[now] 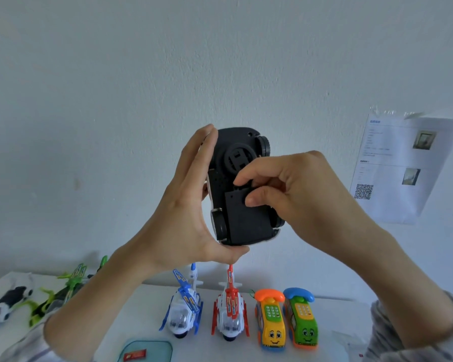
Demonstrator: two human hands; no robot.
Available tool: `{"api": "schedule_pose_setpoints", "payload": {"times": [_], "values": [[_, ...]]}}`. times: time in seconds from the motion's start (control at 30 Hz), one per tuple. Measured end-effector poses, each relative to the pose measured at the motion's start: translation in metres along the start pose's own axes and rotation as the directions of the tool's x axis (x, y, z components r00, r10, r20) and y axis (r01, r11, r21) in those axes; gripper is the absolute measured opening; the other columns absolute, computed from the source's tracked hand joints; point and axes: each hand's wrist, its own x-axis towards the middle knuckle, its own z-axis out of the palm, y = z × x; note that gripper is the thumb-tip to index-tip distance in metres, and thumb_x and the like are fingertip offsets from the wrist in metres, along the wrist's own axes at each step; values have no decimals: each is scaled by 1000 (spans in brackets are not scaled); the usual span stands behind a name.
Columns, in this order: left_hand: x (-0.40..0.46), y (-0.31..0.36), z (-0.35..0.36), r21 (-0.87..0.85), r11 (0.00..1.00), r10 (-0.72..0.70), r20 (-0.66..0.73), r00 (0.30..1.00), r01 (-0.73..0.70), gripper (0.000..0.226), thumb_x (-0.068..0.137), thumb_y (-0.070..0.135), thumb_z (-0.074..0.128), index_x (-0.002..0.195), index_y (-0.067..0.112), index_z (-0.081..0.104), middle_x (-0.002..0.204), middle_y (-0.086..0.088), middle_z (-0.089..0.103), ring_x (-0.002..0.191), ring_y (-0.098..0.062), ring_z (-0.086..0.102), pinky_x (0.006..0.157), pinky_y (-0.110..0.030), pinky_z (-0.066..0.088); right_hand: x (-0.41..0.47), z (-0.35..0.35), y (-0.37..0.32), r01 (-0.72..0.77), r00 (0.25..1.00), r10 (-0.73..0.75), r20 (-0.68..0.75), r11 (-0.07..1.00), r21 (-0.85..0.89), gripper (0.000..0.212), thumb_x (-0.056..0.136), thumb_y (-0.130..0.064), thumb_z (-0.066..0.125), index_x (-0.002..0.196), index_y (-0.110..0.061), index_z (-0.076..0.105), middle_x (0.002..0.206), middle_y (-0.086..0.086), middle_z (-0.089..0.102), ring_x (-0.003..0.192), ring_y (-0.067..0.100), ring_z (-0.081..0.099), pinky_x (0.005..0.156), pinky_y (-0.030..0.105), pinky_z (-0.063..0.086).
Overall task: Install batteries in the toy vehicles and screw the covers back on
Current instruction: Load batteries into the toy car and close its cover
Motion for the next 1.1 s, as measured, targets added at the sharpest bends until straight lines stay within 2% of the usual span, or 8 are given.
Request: {"api": "schedule_pose_setpoints", "payload": {"times": [0.17, 0.27, 0.37, 0.47, 0.57, 0.7, 0.8, 1.1], "values": [[-3, 1, -2, -29, 999, -45, -20, 999, 44, 139, 44, 42, 87, 154, 18, 5, 157, 6, 6, 140, -28, 32, 98, -24, 47, -7, 12, 7, 102, 985, -123, -120, 981, -167, 31, 70, -27, 69, 101, -23, 73, 95, -3, 53, 66, -1, 46, 64, 8, 39], [-6, 0, -1, -16, 999, -35, -15, 999, 35, 138, 45, 40, 88, 153, 20, 4, 157, 6, 5, 140, -28, 31, 98, -18, 44, -16, 26, 13, 94, 959, -106, -261, 994, -61, 37, 66, -22, 71, 103, -24, 73, 95, -4, 52, 70, -5, 45, 65, 6, 40], [-11, -2, 1, -9, 999, -51, -9, 999, 51, 138, 47, 40, 88, 153, 20, 4, 157, 6, 4, 141, -27, 29, 97, -18, 44, -27, 41, 16, 41, 934, -1, -356, 994, 103, 68, 62, -20, 76, 124, -41, 56, 112, -4, 47, 88, -8, 44, 75, -1, 35], [-17, -5, 4, 0, 998, -63, 0, 998, 63, 138, 47, 40, 89, 153, 18, 4, 158, 4, 4, 143, -26, 25, 98, -15, 42, -32, 53, 18, -95, 931, 173, -322, 965, 246, 85, 61, -35, 77, 127, -60, 31, 124, -13, 36, 99, -6, 42, 81, 0, 34], [-22, -5, 7, -26, 997, -75, -2, 997, 75, 137, 47, 38, 89, 153, 18, 5, 158, 5, 4, 144, -26, 23, 97, -12, 41, -31, 60, 24, -284, 893, 416, -173, 818, 501, 92, 56, -50, 85, 130, -52, 30, 129, -15, 41, 104, -3, 50, 85, 16, 46], [-25, -6, 9, -4, 999, -53, -15, 998, 53, 138, 47, 30, 93, 153, 15, 5, 158, 4, 4, 145, -25, 20, 97, -10, 39, -28, 67, 33, -368, 874, 480, 77, 549, 750, 78, 59, -42, 83, 129, -25, 51, 116, 3, 66, 97, 19, 68, 83, 40, 56], [-26, -8, 8, 15, 999, -46, -14, 999, 47, 139, 46, 29, 93, 153, 14, 5, 158, 3, 4, 145, -26, 20, 97, -10, 38, -27, 69, 32, -322, 900, 428, 79, 532, 783, 47, 68, -29, 75, 111, -15, 64, 104, 6, 71, 91, 22, 70, 73, 33, 56], [-45, -11, 8, -71, 989, -129, -22, 991, 127, 139, 47, 33, 90, 153, 12, 2, 158, 2, 0, 146, -21, 18, 97, -10, 38, -30, 82, 26, -314, 902, 425, 72, 533, 786, 37, 73, -22, 77, 107, -13, 65, 99, 5, 72, 85, 19, 71, 67, 27, 55]]}}
